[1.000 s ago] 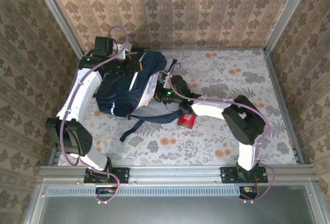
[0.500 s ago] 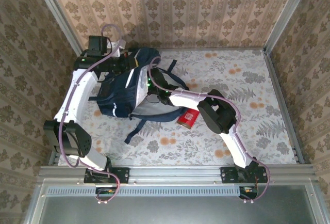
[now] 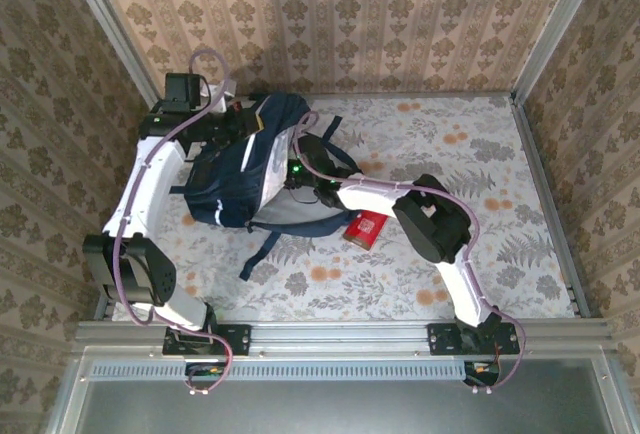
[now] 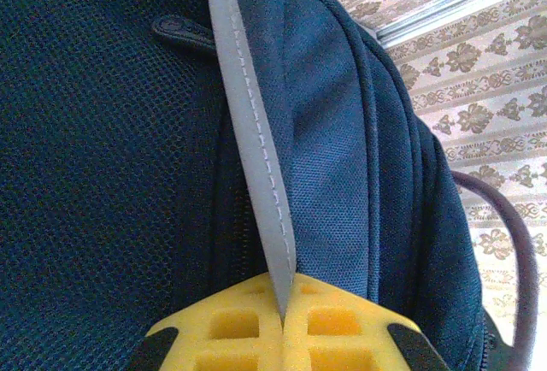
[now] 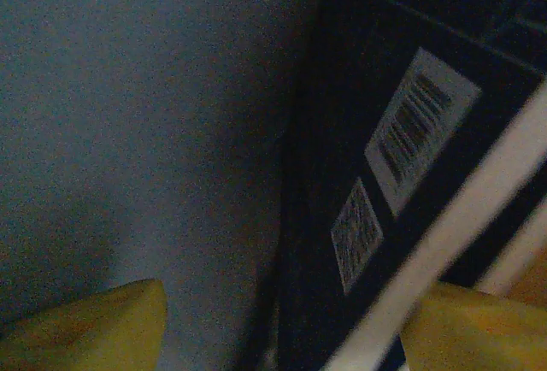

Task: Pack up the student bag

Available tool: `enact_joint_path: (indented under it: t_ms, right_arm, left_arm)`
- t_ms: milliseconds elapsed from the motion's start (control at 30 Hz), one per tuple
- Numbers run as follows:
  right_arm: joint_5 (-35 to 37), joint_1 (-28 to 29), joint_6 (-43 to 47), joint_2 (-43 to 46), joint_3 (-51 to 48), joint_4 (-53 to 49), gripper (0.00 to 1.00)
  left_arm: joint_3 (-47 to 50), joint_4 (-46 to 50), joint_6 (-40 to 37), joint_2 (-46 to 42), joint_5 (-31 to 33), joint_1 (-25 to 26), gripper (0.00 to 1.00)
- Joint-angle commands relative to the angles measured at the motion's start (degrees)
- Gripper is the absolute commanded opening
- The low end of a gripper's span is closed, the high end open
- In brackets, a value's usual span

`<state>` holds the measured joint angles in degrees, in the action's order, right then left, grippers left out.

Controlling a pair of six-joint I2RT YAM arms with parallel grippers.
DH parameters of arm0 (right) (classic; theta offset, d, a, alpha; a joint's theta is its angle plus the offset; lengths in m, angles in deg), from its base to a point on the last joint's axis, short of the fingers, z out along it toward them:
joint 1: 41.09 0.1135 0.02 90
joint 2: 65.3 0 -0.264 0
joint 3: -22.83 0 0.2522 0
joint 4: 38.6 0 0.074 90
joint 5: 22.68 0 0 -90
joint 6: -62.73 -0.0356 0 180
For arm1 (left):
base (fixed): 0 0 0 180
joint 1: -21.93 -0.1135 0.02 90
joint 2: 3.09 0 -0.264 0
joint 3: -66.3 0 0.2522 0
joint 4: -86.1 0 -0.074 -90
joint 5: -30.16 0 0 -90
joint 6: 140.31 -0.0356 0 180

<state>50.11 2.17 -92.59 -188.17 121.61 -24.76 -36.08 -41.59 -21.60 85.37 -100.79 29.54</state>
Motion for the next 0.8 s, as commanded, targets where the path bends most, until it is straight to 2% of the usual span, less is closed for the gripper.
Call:
enact_joint_path:
  t_ms: [0, 233, 467, 700, 767]
  right_arm:
    - [-2.82, -0.60, 3.61, 7.19, -5.22, 6.32, 0.72]
    - [5.27, -0.73, 11.10, 18.82, -16.16, -4.84, 0.68]
    - [18.46, -0.64, 16.95, 33.39, -24.28, -19.84, 0.65]
    - [30.34, -1.01, 24.09, 45.85, -32.79, -27.77, 0.63]
    - [30.21, -2.43, 23.40, 47.81, -35.77, -27.59, 0.62]
  left_arm:
    - [0.15, -5.15, 1.02, -3.64, -1.57, -1.22, 0.00]
    - [1.52, -3.72, -0.60, -5.07, 1.77, -1.55, 0.00]
    - [4.61, -2.04, -2.34, -5.55, 7.44, -1.65, 0.00]
    - [6.19, 3.97, -9.89, -3.85, 20.80, 0.38, 0.00]
    - [7.32, 3.81, -9.91, -3.76, 23.07, 0.28, 0.00]
